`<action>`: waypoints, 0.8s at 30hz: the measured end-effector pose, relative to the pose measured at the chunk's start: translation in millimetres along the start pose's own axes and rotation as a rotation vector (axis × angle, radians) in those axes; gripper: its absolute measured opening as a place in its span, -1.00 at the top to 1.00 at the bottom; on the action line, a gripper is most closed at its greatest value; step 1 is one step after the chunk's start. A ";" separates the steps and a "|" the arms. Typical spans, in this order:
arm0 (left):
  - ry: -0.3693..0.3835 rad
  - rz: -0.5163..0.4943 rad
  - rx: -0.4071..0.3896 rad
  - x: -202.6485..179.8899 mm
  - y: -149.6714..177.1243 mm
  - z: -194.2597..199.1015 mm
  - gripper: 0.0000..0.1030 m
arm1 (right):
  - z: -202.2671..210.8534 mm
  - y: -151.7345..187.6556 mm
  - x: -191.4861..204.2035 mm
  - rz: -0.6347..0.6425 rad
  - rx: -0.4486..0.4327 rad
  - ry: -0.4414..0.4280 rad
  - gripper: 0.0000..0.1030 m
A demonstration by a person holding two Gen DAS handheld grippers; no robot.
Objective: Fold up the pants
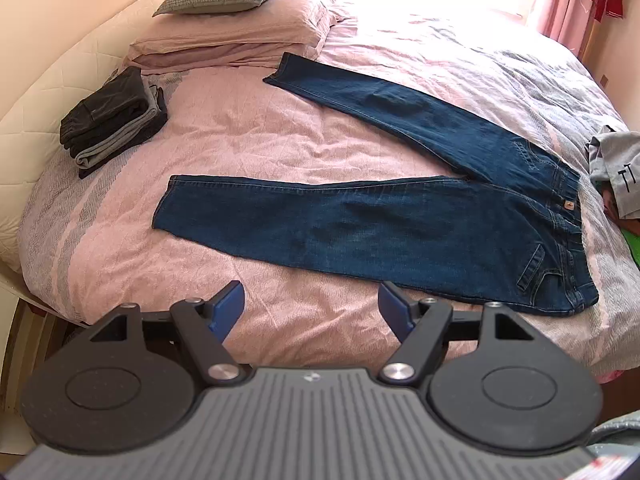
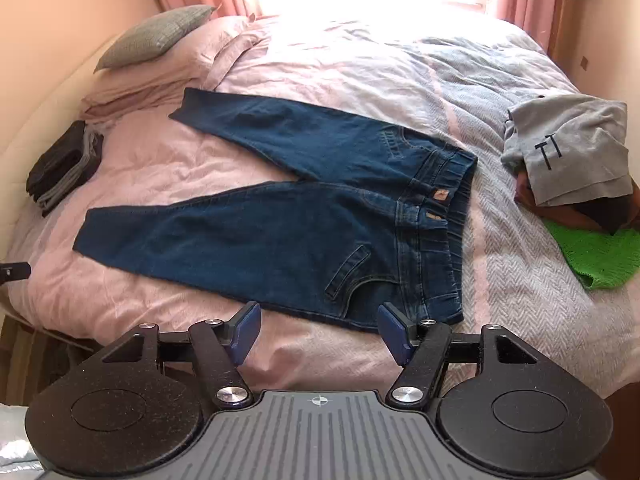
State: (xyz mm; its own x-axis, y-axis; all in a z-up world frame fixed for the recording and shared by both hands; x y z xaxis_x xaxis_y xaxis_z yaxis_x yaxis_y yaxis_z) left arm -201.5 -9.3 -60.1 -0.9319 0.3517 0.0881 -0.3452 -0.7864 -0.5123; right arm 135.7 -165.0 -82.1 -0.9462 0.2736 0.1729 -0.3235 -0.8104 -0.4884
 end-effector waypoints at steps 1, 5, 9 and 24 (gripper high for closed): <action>0.001 -0.002 0.002 1.5 0.6 1.0 -0.38 | -0.8 0.1 2.2 0.003 0.003 0.000 -0.20; -0.004 -0.009 0.006 5.4 2.3 2.7 -0.39 | -4.2 1.2 8.5 0.023 0.016 0.001 -0.20; -0.005 -0.024 0.008 5.3 4.2 3.4 -0.39 | -6.4 3.6 10.3 0.033 0.032 0.008 -0.20; 0.014 -0.052 0.034 -8.1 11.2 -5.0 -0.40 | -7.5 8.7 4.0 0.020 0.055 0.017 -0.20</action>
State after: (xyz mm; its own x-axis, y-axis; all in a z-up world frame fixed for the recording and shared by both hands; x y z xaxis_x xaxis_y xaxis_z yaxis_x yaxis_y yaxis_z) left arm -197.3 -18.4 -70.9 -0.9110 0.3996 0.1020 -0.3972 -0.7833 -0.4783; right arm 129.0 -167.0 -92.1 -0.9525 0.2656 0.1491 -0.3045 -0.8427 -0.4440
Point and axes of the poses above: each gripper's, at about its wrist camera, not at the fingertips, and z roughly against the way its jaws point, x to its left, y to its underside, the point moved 1 cm from there along -z, roughly the way its jaws point
